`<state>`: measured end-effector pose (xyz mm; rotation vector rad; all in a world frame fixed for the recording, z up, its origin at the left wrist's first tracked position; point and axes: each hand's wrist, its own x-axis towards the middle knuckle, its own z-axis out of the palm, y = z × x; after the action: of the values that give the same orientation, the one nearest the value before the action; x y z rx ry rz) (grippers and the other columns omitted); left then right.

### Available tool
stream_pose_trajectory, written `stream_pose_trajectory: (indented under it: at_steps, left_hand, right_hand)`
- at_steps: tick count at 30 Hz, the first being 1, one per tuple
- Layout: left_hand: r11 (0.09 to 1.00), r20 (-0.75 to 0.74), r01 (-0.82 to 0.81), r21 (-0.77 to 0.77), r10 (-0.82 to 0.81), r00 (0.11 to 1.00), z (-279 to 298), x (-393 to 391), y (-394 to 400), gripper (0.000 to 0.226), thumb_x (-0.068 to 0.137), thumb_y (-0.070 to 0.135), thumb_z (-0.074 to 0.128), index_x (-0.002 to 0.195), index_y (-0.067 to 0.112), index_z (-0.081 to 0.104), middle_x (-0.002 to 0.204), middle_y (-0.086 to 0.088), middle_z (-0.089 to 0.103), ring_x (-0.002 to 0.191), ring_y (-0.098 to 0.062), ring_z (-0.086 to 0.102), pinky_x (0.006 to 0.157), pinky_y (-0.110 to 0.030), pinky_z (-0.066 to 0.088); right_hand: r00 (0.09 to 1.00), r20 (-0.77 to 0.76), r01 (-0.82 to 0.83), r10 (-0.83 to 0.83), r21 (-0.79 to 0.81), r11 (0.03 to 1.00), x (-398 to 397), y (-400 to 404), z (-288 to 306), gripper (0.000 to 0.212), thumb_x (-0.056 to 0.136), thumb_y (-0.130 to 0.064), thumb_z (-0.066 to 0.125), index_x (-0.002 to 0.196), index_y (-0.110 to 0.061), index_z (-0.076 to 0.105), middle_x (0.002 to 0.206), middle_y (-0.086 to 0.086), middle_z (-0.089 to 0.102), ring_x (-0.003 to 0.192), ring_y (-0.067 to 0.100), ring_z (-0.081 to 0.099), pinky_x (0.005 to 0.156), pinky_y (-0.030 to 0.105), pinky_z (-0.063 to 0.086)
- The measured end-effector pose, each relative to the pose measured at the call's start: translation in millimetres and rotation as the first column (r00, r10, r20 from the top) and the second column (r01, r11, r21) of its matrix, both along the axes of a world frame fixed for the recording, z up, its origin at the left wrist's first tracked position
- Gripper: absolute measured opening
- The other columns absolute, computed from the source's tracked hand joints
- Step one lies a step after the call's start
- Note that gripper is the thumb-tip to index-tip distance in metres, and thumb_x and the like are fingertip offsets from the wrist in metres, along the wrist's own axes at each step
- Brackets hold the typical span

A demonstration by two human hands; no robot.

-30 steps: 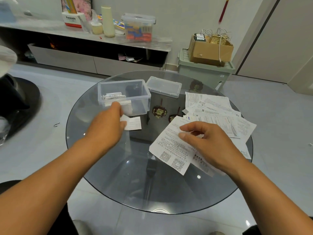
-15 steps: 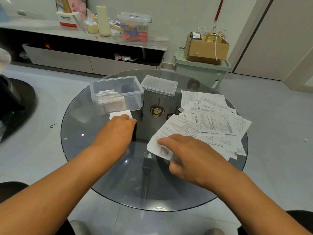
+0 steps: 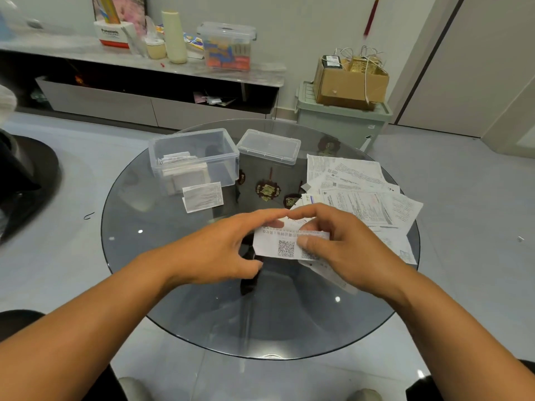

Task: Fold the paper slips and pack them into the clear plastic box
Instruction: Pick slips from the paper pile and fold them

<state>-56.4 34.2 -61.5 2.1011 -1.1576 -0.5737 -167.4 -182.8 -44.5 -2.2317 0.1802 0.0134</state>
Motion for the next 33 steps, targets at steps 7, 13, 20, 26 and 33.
stream_pose_trajectory:
  at_steps: [7,13,20,26,33]
  left_hand:
    - [0.988,0.114,-0.112,-0.109,0.125,0.986,-7.4,-0.6,-3.7,0.054,0.094,0.028,0.071,0.137,0.052,0.046,0.106,0.026,0.069,0.102,0.004,0.063,0.078,-0.019,0.053]
    - [0.992,0.156,-0.110,-0.065,0.119,0.981,-11.1,-4.1,-1.3,0.036,0.093,0.037,0.069,0.126,0.044,0.058,0.109,0.020,0.071,0.097,0.001,0.064,0.078,-0.024,0.055]
    - [0.958,0.116,-0.250,-0.140,0.267,0.957,-20.0,-15.0,-13.4,0.033,0.094,0.041,0.067,0.122,0.047,0.052,0.091,0.009,0.065,0.086,-0.008,0.061,0.079,-0.042,0.054]
    - [0.965,0.281,-0.238,-0.113,0.261,0.924,-23.6,-16.1,-20.6,0.084,0.084,0.045,0.078,0.145,0.053,0.021,0.129,0.016,0.050,0.111,-0.011,0.053,0.093,-0.038,0.051]
    - [0.994,0.545,0.100,-0.044,-0.060,0.837,-15.8,-3.7,-14.8,0.058,0.086,0.059,0.069,0.136,0.034,0.055,0.146,0.014,0.044,0.137,-0.007,0.037,0.112,-0.031,0.035]
  right_hand:
    - [0.984,-0.150,-0.066,0.099,0.213,0.975,-3.2,-7.0,4.7,0.047,0.094,-0.030,0.074,0.134,-0.048,0.055,0.102,-0.020,0.070,0.099,-0.001,0.068,0.086,0.020,0.055]
    - [0.909,-0.297,-0.322,0.294,-0.048,0.946,-16.5,-19.3,6.0,0.102,0.074,-0.042,0.090,0.140,-0.073,0.018,0.137,-0.038,0.039,0.128,-0.014,0.040,0.100,0.015,0.040]
    - [0.986,-0.165,-0.014,0.004,-0.065,0.998,-5.1,-13.5,0.3,0.062,0.090,-0.043,0.075,0.142,-0.053,0.042,0.118,-0.018,0.061,0.100,0.005,0.062,0.094,0.028,0.051]
    - [0.981,-0.128,0.124,-0.144,-0.156,0.980,-3.2,-5.4,-15.6,0.073,0.087,-0.037,0.079,0.146,-0.048,0.039,0.122,-0.014,0.054,0.103,0.008,0.056,0.092,0.032,0.049]
    - [0.973,0.040,0.225,-0.228,-0.403,0.887,-0.8,-10.0,-21.0,0.056,0.089,-0.027,0.076,0.135,-0.041,0.047,0.130,-0.008,0.045,0.107,0.013,0.056,0.087,0.035,0.052]
